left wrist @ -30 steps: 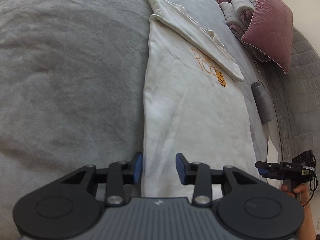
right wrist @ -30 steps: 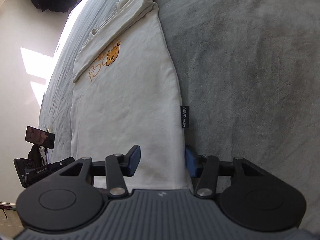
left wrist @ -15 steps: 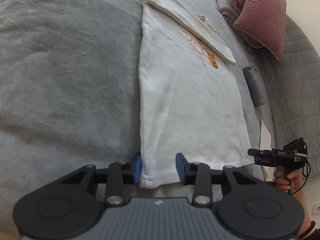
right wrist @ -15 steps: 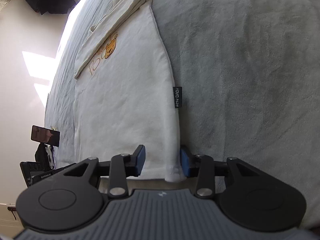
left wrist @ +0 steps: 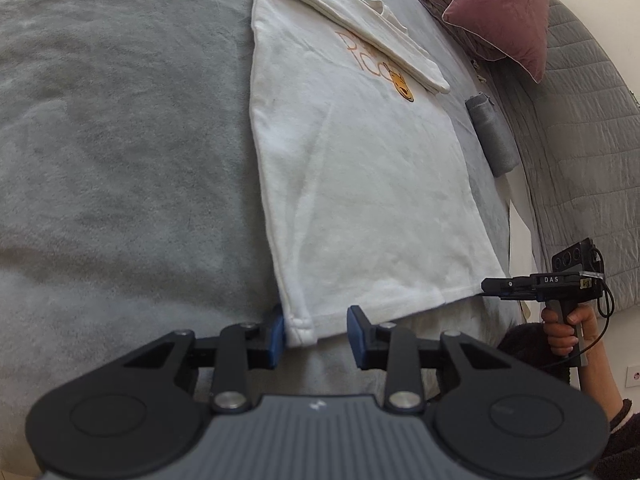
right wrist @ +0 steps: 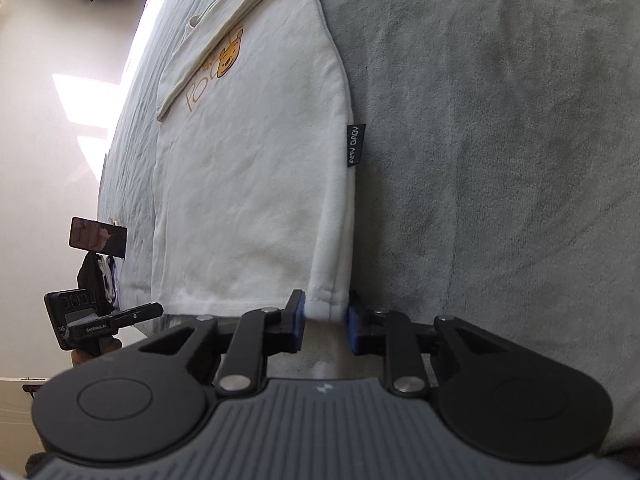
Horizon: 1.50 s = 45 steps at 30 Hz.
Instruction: Fold clothes
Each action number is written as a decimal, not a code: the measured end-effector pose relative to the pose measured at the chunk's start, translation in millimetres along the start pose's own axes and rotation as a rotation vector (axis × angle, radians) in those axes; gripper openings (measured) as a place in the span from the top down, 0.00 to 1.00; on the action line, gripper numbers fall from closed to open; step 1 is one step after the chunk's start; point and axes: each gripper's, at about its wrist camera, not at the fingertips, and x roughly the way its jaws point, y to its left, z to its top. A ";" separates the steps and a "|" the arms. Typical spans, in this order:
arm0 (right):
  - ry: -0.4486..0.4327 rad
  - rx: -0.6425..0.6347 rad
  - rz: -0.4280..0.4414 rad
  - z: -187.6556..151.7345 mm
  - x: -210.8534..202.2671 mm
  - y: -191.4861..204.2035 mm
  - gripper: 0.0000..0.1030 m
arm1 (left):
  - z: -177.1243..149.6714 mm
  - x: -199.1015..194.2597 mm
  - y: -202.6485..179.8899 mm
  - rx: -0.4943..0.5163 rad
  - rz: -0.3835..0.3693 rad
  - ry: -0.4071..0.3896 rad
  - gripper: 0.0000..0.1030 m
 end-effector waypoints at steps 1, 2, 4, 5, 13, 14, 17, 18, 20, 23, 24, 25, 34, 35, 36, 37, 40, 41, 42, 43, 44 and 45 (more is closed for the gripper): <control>-0.003 0.004 0.013 0.0 -0.6 0.0 0.84 | 0.2 0.0 2.2 -0.013 -0.004 0.007 0.84; -0.007 0.006 0.026 0.1 -1.8 0.0 0.84 | -0.2 -0.3 3.6 -0.022 -0.010 0.013 0.89; -0.017 0.010 0.050 1.0 -4.7 0.6 0.84 | -2.5 -2.4 4.4 -0.033 -0.025 0.006 0.91; -0.023 0.011 0.060 1.7 -6.6 1.0 0.85 | -3.3 -3.9 4.3 -0.036 -0.038 -0.003 0.91; -0.138 0.018 0.174 19.3 -27.1 4.2 0.86 | 0.2 -22.2 5.0 -0.090 -0.197 -0.141 0.93; -0.155 0.021 0.189 22.6 -29.2 4.8 0.87 | 3.0 -24.8 5.2 -0.103 -0.215 -0.165 0.93; -0.207 0.027 0.214 38.0 -31.0 8.4 0.87 | 14.2 -31.5 5.6 -0.138 -0.243 -0.242 0.94; -0.224 0.031 0.221 44.3 -30.6 9.8 0.87 | 20.1 -32.5 4.3 -0.144 -0.245 -0.272 0.94; -0.262 0.046 0.226 58.4 -28.0 11.2 0.87 | 32.4 -33.4 1.3 -0.148 -0.245 -0.332 0.94; -0.310 0.085 0.215 82.0 -16.5 8.4 0.87 | 50.9 -26.2 2.0 -0.183 -0.239 -0.391 0.94; -0.322 0.097 0.210 89.1 -12.3 6.7 0.87 | 57.5 -21.9 3.9 -0.208 -0.228 -0.400 0.94; -0.331 0.108 0.206 95.7 -7.9 4.8 0.87 | 63.3 -17.9 5.9 -0.227 -0.212 -0.411 0.94; -0.450 0.068 0.140 113.7 11.4 5.5 0.86 | 83.9 3.6 11.1 -0.240 -0.086 -0.540 0.93; -0.464 0.055 0.143 112.9 11.0 6.0 0.83 | 84.7 1.1 8.6 -0.223 -0.076 -0.551 0.90; -0.477 0.041 0.147 112.2 10.7 6.5 0.83 | 86.3 -2.1 5.3 -0.204 -0.067 -0.564 0.88; -0.491 0.028 0.150 111.4 10.3 7.0 0.83 | 87.8 -5.4 2.1 -0.185 -0.057 -0.577 0.78; -0.532 -0.012 0.160 109.1 9.3 8.5 0.82 | 89.1 -16.2 0.1 -0.151 -0.028 -0.637 0.67; -0.546 -0.025 0.163 108.4 8.9 9.0 0.81 | 90.1 -18.2 0.9 -0.151 -0.023 -0.644 0.66; -0.556 -0.036 0.163 107.1 7.2 8.8 0.80 | 91.4 -19.5 1.5 -0.152 -0.018 -0.650 0.65; -0.571 -0.040 0.153 106.0 5.9 8.4 0.77 | 92.6 -19.7 1.8 -0.153 -0.011 -0.653 0.64; -0.588 -0.039 0.139 104.9 5.1 8.0 0.67 | 94.3 -18.8 0.4 -0.149 0.004 -0.650 0.63; -0.606 -0.039 0.124 103.9 4.2 7.7 0.61 | 96.4 -17.7 -1.7 -0.144 0.023 -0.645 0.63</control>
